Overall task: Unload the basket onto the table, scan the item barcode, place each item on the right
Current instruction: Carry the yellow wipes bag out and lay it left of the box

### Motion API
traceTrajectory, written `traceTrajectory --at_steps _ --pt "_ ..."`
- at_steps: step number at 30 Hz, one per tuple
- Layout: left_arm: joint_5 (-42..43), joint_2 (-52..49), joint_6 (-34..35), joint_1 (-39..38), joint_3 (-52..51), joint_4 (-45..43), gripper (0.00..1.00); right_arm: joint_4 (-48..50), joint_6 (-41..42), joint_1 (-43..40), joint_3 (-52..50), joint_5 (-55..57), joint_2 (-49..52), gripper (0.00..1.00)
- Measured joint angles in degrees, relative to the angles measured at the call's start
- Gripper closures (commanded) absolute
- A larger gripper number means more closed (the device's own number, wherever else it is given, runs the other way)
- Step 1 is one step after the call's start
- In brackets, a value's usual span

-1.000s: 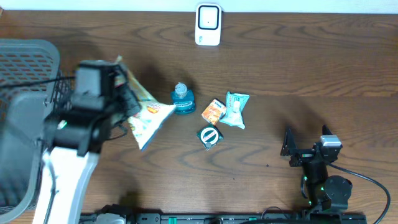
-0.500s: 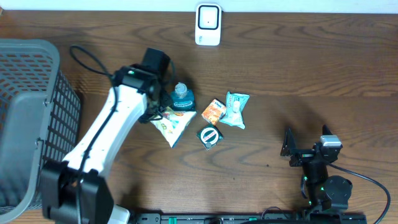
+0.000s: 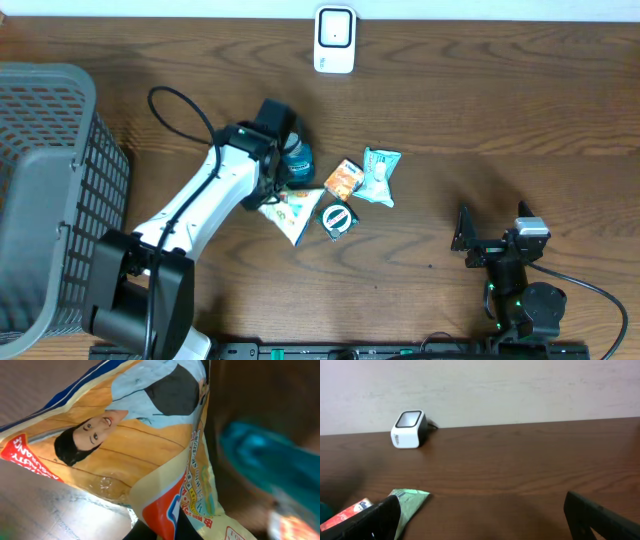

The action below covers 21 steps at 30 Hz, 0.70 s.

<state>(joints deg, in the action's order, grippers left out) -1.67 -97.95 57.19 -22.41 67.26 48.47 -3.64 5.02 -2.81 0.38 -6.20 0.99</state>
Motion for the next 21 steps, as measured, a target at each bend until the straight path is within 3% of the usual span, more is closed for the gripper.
traceTrajectory --at_steps 3,4,7,10,11,17,18,21 --pt "-0.04 0.0 0.76 -0.28 -2.47 -1.64 0.92 0.0 0.0 0.0 0.02 0.0 0.0 0.01" --pt "-0.13 0.0 1.05 -0.52 -2.75 -2.01 0.86 0.0 0.0 0.0 0.02 0.02 0.0 0.01" --pt "-0.2 0.02 1.22 -1.6 -2.91 -2.56 0.58 0.0 0.0 0.0 0.02 0.0 0.0 0.01" --pt "-0.46 0.48 1.53 -2.89 -2.91 -2.71 0.19 0.0 0.0 0.0 0.02 0.0 0.0 0.01" --pt "-0.63 1.07 1.62 -3.21 -2.93 -2.67 0.15 0.0 0.0 0.0 0.02 0.0 0.0 0.01" --pt "-4.35 11.43 1.75 -3.52 -3.06 -2.21 0.16 0.0 0.0 0.0 0.02 0.0 0.0 0.01" --pt "-5.09 13.22 1.75 -3.52 -3.06 -2.1 0.19 0.0 0.0 0.0 0.02 0.0 0.0 0.01" --pt "-8.5 20.09 1.97 -3.52 -3.06 -1.92 0.5 0.0 0.0 0.0 0.02 0.0 0.0 0.01"
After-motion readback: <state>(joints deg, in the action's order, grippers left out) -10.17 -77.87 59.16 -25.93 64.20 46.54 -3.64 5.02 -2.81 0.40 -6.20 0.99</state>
